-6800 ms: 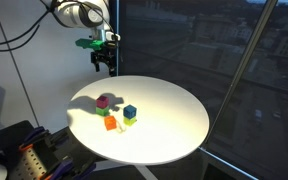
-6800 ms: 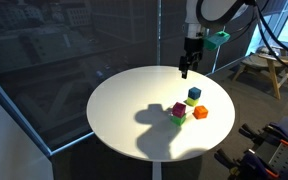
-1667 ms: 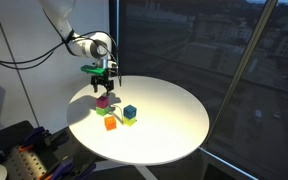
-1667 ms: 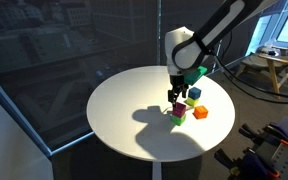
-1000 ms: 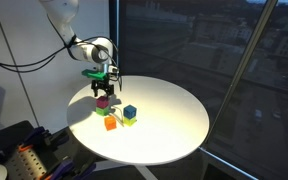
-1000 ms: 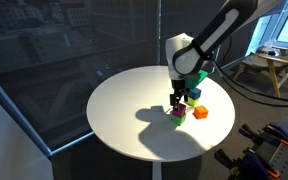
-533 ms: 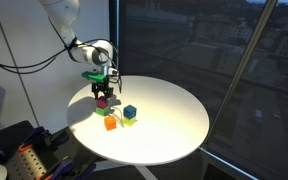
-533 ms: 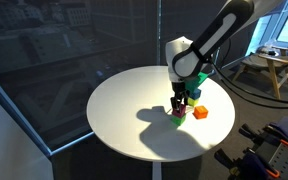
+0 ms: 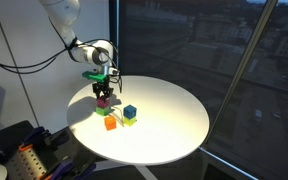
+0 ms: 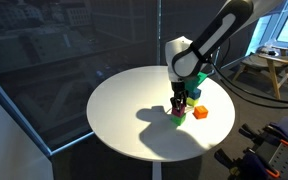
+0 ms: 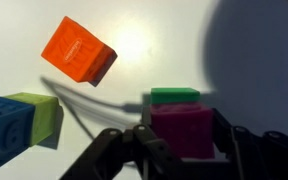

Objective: Remove the mulberry pink block from the green block top and place it on the table

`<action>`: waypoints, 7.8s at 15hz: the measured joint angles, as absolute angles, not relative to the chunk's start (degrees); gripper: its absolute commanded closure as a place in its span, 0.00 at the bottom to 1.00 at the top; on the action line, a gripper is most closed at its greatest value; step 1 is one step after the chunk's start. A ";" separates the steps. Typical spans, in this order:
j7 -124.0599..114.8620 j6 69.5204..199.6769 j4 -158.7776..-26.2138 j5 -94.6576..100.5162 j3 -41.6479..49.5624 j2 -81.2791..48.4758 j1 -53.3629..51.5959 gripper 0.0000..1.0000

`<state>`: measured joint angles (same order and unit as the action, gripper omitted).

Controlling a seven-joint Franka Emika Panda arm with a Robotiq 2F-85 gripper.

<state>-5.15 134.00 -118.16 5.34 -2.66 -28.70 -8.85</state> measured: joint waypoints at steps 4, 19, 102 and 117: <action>-5.16 139.28 -117.96 5.34 -2.60 -28.48 -8.85 0.67; -5.46 134.73 -111.01 5.33 -0.16 -26.86 -7.76 0.67; -7.84 114.81 -115.13 0.54 -5.16 -9.37 -8.24 0.00; -11.77 119.37 -124.39 -2.74 -5.07 0.58 -6.70 0.00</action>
